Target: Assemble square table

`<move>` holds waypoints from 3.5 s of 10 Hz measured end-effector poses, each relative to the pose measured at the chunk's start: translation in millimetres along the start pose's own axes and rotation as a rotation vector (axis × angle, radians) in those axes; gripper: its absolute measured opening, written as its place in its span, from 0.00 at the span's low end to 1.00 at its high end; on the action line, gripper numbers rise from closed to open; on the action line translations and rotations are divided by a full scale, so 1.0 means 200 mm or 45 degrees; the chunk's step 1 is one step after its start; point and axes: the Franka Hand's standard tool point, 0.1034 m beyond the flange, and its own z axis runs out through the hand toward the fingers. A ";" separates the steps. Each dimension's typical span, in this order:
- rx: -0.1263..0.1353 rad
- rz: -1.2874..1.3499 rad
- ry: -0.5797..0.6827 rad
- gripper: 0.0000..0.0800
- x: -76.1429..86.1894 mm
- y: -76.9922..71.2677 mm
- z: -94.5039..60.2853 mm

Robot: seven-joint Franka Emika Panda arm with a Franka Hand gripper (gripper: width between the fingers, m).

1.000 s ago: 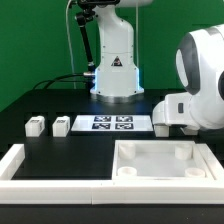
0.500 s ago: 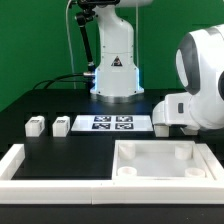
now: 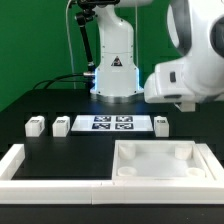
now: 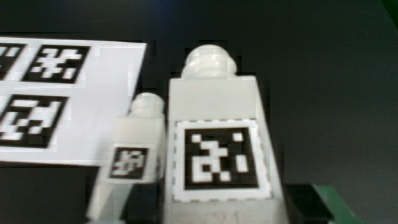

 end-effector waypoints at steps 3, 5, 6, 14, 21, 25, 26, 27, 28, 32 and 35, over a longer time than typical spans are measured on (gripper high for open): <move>0.011 0.004 0.270 0.36 0.02 -0.01 -0.06; 0.039 -0.043 0.482 0.36 0.11 0.03 -0.18; 0.048 -0.087 0.542 0.36 0.13 0.09 -0.31; 0.032 -0.124 1.268 0.36 0.19 0.18 -0.67; 0.028 -0.131 1.732 0.36 0.35 0.22 -0.93; 0.026 -0.145 1.725 0.36 0.43 0.15 -0.89; 0.023 -0.139 1.732 0.36 0.47 0.17 -0.90; 0.025 -0.132 1.726 0.36 0.51 0.18 -0.89; 0.027 -0.131 1.721 0.36 0.53 0.18 -0.89; 0.035 -0.127 1.727 0.36 0.59 0.18 -0.92; 0.037 -0.131 1.718 0.36 0.64 0.16 -0.91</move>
Offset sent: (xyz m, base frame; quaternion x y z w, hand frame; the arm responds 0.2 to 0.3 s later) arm 0.0000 0.0000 0.0000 0.0000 0.1938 0.0000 0.9810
